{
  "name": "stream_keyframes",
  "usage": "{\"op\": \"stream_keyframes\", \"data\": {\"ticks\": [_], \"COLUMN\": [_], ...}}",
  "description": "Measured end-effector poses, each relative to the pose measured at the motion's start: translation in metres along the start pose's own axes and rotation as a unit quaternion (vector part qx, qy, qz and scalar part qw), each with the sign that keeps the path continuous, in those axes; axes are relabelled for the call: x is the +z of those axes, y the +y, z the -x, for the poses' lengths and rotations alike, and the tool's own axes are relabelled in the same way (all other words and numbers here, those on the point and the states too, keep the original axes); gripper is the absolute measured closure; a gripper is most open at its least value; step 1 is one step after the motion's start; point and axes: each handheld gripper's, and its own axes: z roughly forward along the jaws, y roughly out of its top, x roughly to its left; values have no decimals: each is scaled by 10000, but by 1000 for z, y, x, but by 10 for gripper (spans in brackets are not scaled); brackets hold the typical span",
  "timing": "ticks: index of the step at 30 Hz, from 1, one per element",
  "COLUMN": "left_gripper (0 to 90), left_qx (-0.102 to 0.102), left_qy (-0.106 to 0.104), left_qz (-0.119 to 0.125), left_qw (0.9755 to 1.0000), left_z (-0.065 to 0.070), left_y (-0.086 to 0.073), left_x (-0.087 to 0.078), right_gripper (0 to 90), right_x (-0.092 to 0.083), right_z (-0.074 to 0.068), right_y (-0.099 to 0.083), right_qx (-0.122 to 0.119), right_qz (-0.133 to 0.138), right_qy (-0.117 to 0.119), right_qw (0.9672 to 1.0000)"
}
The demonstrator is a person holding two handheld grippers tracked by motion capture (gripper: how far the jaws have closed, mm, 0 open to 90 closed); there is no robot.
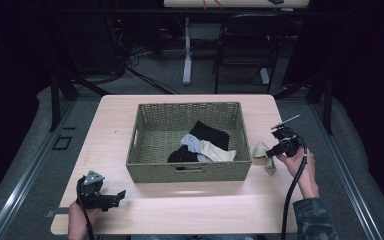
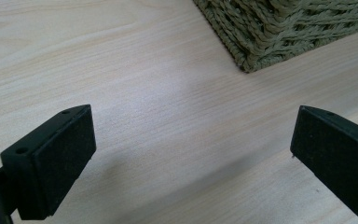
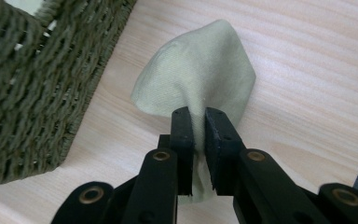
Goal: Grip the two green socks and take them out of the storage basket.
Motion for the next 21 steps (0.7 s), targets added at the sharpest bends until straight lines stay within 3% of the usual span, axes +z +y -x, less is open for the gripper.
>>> {"op": "stream_keyframes", "data": {"ticks": [1, 8, 11, 13, 16, 19, 21], "left_gripper": [1, 0, 1, 1, 1, 1, 1], "left_qx": [35, 44, 50, 55, 46, 73, 75], "left_qy": [-13, -41, -40, -50, -39, -43, -51], "left_qz": [-45, -79, -64, -84, -48, -65, -54], "left_qw": [10000, 10000, 10000, 9999, 10000, 9999, 9999], "left_z": [0, 1, 1, 1, 2, 2, 2], "left_y": [1, 1, 1, 1, 1, 1, 1], "left_x": [0, 2, 2, 2, 2, 2, 2], "right_gripper": [816, 801, 777, 706, 636, 496, 471], "right_x": [6, 18, 17, 15, 9, -5, -7], "right_z": [0, 5, 7, 5, 5, 2, 2], "right_y": [-2, -4, -3, -3, -3, -2, -2], "right_qx": [101, 138, 26, 140, 116, 100, 79], "right_qz": [56, -167, -293, -135, -84, 81, 107], "right_qy": [50, 183, 188, 235, 291, 330, 336], "right_qw": [9999, 9996, 9994, 9995, 9995, 9994, 9993]}}
